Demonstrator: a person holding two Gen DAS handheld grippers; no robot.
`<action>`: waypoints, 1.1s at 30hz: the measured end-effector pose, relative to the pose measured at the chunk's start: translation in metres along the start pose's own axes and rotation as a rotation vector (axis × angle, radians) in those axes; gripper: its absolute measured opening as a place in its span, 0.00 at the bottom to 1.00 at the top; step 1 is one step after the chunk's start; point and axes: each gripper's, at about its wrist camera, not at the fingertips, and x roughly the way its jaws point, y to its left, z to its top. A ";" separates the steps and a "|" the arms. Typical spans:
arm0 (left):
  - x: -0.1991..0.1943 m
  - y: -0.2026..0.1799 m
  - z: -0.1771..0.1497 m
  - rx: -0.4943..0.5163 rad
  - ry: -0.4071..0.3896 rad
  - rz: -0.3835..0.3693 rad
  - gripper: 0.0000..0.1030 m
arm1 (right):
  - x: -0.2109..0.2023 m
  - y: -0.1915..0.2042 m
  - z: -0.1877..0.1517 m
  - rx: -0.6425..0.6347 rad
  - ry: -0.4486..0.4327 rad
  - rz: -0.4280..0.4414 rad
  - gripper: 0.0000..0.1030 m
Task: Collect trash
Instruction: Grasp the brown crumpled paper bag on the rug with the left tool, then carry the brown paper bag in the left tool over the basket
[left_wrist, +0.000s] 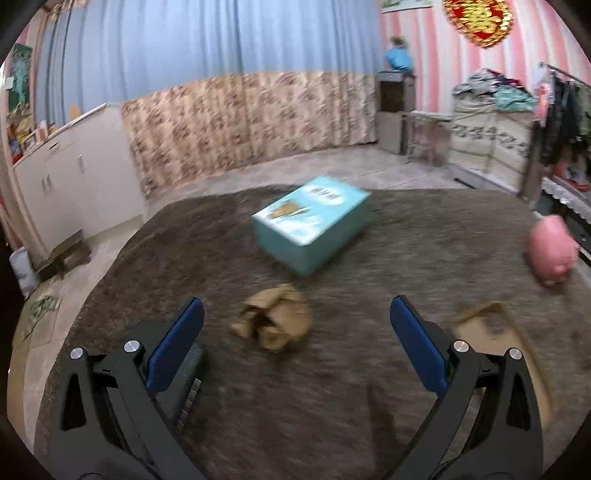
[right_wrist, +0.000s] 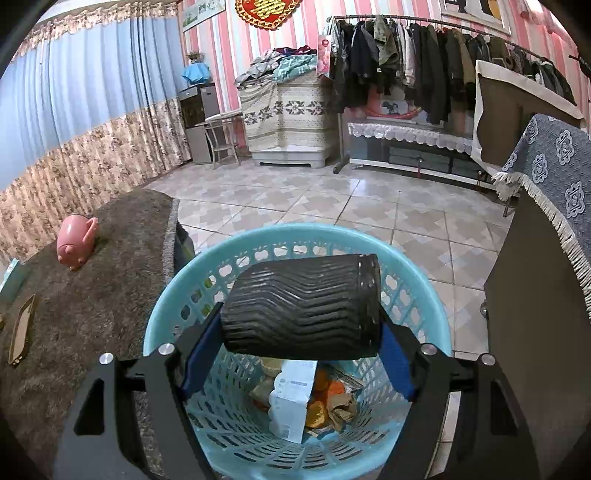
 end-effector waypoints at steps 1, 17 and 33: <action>0.009 0.003 0.001 -0.002 0.021 0.007 0.95 | 0.002 0.001 0.000 0.002 0.006 0.001 0.74; 0.038 -0.003 0.002 0.037 0.115 -0.074 0.32 | -0.024 -0.001 0.008 -0.025 -0.037 -0.006 0.88; -0.164 -0.250 -0.024 0.318 -0.103 -0.694 0.32 | -0.077 -0.033 0.015 -0.016 -0.154 -0.062 0.88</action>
